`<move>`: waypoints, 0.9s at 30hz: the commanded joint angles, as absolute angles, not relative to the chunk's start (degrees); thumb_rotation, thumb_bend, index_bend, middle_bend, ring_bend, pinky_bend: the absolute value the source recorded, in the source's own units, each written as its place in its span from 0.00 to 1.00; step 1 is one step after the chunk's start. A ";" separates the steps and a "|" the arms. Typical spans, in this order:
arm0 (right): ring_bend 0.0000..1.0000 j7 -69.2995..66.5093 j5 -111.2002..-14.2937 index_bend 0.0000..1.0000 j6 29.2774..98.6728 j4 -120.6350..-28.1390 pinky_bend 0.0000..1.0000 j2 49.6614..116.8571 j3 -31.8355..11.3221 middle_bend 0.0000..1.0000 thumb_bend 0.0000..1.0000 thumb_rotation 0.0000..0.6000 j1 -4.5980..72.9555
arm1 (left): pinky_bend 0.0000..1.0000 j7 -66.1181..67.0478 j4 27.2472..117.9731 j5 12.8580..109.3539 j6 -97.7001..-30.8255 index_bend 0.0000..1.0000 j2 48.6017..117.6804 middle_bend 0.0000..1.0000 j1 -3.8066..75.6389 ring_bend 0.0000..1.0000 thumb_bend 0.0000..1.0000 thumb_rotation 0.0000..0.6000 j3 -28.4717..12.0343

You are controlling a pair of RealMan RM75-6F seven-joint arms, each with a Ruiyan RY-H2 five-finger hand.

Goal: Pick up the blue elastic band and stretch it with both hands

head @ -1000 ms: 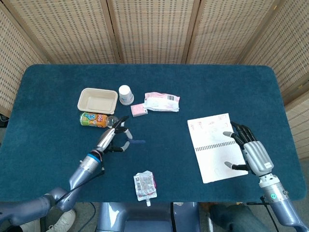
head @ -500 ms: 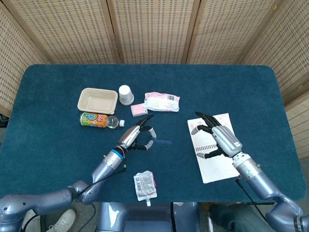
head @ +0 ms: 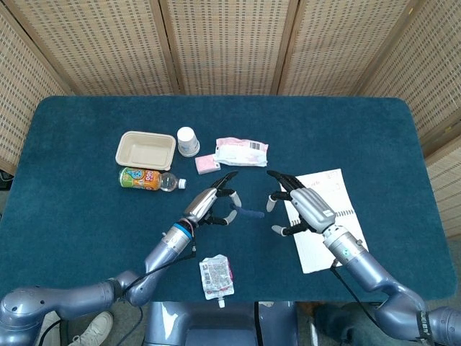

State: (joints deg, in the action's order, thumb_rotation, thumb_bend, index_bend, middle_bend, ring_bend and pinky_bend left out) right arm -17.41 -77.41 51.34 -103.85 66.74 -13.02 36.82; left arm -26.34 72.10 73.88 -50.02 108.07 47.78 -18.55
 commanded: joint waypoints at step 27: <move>0.00 -7.98 -68.95 0.55 51.92 -106.56 0.00 70.70 -13.73 0.00 0.48 1.00 39.92 | 0.00 -26.17 72.61 71.83 -49.16 0.70 108.68 0.00 48.86 0.00 0.48 1.00 -18.21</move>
State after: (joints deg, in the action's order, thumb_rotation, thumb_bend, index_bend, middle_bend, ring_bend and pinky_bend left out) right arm -7.95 -68.98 51.89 -106.53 70.67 -13.71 39.91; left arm -26.17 72.64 71.82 -49.22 108.63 48.81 -18.24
